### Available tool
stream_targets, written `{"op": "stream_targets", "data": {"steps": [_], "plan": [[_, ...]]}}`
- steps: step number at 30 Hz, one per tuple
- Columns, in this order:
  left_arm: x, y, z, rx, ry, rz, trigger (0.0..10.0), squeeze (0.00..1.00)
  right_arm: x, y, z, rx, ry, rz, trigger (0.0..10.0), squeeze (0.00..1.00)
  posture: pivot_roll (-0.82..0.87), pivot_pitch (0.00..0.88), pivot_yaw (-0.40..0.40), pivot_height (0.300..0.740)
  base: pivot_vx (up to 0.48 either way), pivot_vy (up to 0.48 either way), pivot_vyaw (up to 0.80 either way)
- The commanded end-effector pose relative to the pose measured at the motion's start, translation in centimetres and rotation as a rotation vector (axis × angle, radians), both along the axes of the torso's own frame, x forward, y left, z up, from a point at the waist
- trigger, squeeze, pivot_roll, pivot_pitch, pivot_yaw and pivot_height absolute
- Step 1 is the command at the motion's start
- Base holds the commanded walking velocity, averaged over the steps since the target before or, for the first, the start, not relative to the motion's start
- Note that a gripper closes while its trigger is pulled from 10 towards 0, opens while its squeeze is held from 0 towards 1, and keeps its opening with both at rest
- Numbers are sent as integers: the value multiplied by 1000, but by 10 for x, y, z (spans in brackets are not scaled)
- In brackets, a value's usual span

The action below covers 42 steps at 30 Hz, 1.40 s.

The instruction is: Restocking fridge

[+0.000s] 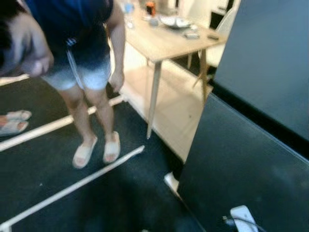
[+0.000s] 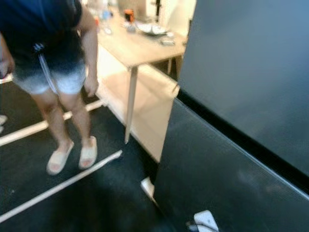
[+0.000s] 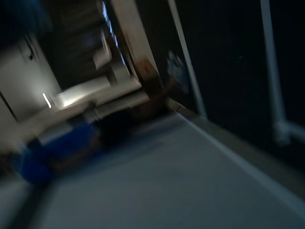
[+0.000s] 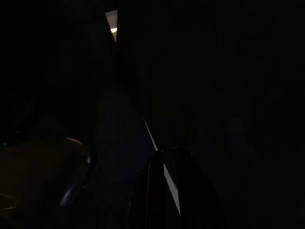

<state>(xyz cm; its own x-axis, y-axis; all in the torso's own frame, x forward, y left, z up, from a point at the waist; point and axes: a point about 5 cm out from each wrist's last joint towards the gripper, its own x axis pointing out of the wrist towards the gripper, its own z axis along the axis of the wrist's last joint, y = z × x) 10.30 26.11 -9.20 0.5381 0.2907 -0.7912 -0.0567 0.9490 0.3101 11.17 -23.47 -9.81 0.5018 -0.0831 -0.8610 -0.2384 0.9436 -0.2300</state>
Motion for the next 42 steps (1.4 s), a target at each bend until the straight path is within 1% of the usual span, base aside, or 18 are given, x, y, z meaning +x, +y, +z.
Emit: {"op": "stream_targets", "data": {"steps": [1, 12, 42], "plan": [[-5, -1, -2, -7, 22, 2, 10000, 0, 10, 4, 2, 16, -24, 18, 10000, 67, -10, 31, -62, 740, 0, 0, 800], [-7, -3, -3, -10, 34, 6, 10000, 0, 11, 6, 2, 24, -20, 36, 10000, 67, -10, 29, -63, 740, 0, 0, 800], [-5, -7, -4, -16, 36, 1, 10000, 0, 11, 6, 2, 30, -19, 47, 10000, 71, -16, 27, -66, 740, 0, 0, 800]]}}
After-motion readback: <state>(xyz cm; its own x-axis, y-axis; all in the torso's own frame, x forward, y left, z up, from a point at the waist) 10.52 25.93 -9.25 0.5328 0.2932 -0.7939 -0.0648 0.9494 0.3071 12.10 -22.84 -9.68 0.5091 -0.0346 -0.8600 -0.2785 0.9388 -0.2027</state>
